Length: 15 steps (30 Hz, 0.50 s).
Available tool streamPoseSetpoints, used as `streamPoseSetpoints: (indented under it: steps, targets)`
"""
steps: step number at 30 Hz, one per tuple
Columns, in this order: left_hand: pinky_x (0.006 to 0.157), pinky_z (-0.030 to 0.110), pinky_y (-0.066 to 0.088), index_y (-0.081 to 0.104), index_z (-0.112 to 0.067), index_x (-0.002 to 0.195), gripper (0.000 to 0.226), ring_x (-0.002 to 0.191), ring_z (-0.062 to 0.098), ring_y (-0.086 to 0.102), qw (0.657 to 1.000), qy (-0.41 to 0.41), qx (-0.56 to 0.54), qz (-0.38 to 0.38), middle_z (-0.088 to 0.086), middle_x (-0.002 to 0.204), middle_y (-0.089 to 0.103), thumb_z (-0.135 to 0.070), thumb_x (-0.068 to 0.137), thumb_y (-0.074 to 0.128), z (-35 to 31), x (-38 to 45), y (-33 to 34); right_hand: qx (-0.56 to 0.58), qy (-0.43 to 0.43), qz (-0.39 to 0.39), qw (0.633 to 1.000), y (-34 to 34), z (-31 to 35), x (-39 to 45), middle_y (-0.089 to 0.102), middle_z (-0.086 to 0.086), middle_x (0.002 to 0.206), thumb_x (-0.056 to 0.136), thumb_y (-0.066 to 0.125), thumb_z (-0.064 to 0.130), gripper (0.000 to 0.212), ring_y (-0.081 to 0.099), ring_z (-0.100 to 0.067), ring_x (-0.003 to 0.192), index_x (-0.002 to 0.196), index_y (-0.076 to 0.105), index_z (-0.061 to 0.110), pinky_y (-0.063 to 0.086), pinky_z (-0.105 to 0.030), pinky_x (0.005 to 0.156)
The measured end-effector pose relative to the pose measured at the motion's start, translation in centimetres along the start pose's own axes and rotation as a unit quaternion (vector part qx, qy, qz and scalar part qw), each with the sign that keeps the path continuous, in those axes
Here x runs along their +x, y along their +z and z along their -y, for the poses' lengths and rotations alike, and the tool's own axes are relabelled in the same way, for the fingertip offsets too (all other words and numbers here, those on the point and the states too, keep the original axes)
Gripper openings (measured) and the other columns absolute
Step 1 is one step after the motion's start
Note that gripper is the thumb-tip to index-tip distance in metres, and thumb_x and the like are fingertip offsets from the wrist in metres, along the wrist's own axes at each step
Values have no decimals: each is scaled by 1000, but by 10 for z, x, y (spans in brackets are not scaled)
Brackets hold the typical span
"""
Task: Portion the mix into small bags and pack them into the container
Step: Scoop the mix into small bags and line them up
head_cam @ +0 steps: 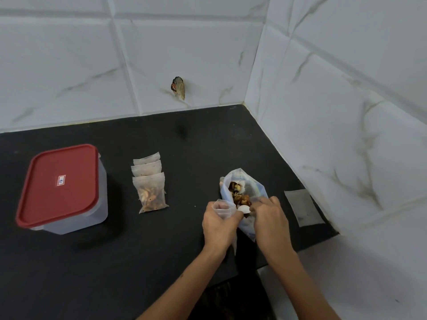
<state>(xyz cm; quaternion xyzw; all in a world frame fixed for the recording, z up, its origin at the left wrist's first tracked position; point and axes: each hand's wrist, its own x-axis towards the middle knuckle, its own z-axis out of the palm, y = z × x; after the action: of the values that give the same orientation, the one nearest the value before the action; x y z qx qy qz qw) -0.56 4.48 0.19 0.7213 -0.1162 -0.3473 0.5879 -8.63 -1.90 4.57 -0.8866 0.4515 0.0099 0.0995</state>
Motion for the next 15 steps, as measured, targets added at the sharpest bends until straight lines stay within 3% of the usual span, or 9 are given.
streamPoseSetpoints:
  steps: [3, 6, 10, 15]
  targets:
    - [69, 21, 49, 58, -13, 99, 39, 87, 7, 61, 1000, -6, 8, 4, -7, 94, 60, -24, 70, 82, 1, 1, -4, 48, 56, -65, 995, -7, -7, -1, 54, 4, 109, 91, 57, 21, 28, 44, -11, 100, 119, 59, 21, 35, -20, 76]
    - [67, 18, 46, 55, -21, 96, 43, 88, 4, 59, 1000, -25, 4, 9, -6, 98, 60, -33, 67, 84, 0, 1, -5, 105, 53, -115, 986, -9, -10, 10, 60, -7, 102, 90, 49, 6, 24, 55, -25, 93, 104, 67, 13, 45, -34, 77]
    - [67, 19, 47, 53, -22, 105, 52, 91, 7, 60, 996, -79, -45, 25, -2, 101, 63, -32, 66, 86, -1, 3, -3, 62, 45, -74, 994, 4, -15, 28, 60, -15, 105, 91, 44, 2, 26, 55, -31, 96, 105, 65, 6, 43, -36, 79]
    - [87, 43, 56, 57, -12, 118, 74, 97, 23, 68, 976, -159, -131, 73, 11, 105, 69, -26, 50, 84, -1, 9, 3, 65, 58, -29, 996, 11, -15, 37, 58, -7, 117, 89, 62, 20, 30, 55, -18, 109, 117, 60, 9, 46, -27, 91]
